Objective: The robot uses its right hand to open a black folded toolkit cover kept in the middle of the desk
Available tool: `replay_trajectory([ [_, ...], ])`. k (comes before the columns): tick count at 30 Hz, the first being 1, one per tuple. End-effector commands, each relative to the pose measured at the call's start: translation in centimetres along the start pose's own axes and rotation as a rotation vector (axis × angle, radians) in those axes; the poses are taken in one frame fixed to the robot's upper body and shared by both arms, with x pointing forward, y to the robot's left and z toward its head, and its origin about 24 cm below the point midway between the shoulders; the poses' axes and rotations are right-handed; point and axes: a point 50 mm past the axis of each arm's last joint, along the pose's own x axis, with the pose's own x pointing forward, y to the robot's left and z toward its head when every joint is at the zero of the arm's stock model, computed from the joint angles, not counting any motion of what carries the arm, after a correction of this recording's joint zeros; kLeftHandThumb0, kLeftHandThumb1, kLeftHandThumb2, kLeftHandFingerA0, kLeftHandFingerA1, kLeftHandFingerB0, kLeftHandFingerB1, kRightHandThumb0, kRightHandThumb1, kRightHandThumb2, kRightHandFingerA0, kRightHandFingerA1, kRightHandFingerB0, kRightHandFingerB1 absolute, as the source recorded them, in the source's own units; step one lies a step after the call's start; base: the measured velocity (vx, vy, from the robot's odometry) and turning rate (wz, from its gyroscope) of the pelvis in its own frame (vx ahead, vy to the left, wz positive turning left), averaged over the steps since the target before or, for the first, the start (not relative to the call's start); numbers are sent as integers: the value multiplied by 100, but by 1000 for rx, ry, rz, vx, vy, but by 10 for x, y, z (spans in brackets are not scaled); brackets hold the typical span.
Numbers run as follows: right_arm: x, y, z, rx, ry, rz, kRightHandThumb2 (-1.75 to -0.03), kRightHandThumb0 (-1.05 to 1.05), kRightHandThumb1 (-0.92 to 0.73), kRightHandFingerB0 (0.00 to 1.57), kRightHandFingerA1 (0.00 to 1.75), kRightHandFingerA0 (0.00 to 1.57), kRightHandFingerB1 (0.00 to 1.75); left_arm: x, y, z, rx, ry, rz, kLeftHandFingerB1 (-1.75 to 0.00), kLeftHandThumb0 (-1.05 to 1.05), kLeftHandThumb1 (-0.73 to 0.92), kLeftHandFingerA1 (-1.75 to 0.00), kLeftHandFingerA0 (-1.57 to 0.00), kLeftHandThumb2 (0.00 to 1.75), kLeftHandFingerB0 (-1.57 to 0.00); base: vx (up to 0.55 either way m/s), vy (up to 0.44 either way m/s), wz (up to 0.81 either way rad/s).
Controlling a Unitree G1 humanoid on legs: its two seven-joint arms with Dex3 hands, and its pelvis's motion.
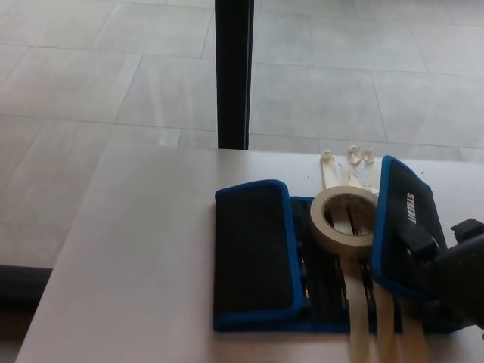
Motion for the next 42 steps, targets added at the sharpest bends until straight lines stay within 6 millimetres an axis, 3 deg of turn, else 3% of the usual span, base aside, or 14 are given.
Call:
replay_trajectory([
  [1,1,0,-16,-13,73,16,-98,-37,-51,43,132,119,59,0,6,1,36,8,17,-92,-92,39,-96,-28,147,-24,0,0,0],
  [2,1,0,-17,-21,78,12,-72,-27,-66,56,173,100,45,0,6,1,25,8,15,-105,-105,37,-115,-61,151,-47,0,0,0],
  [3,2,0,-18,-21,82,9,-67,-30,-66,60,173,91,45,0,6,1,21,9,15,-91,-79,34,-92,-30,139,-32,0,0,0],
  [5,2,0,-22,-14,94,-17,-63,-30,-65,73,175,95,51,0,6,0,6,16,15,-102,-105,39,-111,-56,150,-43,0,0,0],
  [6,3,0,-24,-9,115,-26,-94,-38,-49,83,136,122,75,0,6,0,11,14,15,-101,-105,38,-113,-61,149,-41,0,0,0],
  [8,7,-4,-34,19,184,-18,-64,-31,-67,87,174,92,65,0,6,0,17,10,19,-90,-83,33,-94,-32,139,-26,0,0,0],
  [11,9,-7,-47,75,258,-53,-76,-27,-58,72,164,112,63,0,5,0,25,8,16,-102,-102,37,-107,-51,145,-44,0,0,0],
  [16,7,-11,-71,99,392,-22,-73,-33,-70,81,171,96,77,0,5,-2,14,12,14,-102,-105,37,-113,-64,146,-45,0,0,0],
  [17,5,-12,-78,120,414,-66,-99,-36,-52,79,135,123,79,-1,6,-2,11,13,14,-101,-105,38,-112,-61,146,-41,0,0,0],
  [18,3,-12,-82,145,434,-64,-71,-30,-65,83,167,94,73,-1,6,-1,12,10,16,-92,-92,31,-97,-31,140,-23,0,0,0],
  [20,1,-12,-89,146,466,-59,-69,-33,-68,83,165,92,74,-1,6,-2,12,6,9,-102,-105,39,-111,-57,147,-40,0,0,0],
  [27,-20,-12,-117,636,815,-163,-63,-31,-64,85,147,96,59,-1,7,-2,12,14,14,-97,-105,40,-111,-57,147,-31,0,0,0],
  [29,-36,-7,-124,777,914,-169,-80,-27,-62,99,136,96,73,-1,8,-1,3,10,13,-120,-100,24,-121,-46,152,-42,0,0,0],
  [42,-122,45,-125,1003,1110,229,-59,-36,-68,84,121,112,57,-1,11,-4,26,14,13,-97,-105,41,-108,-55,148,-34,0,0,3],
])
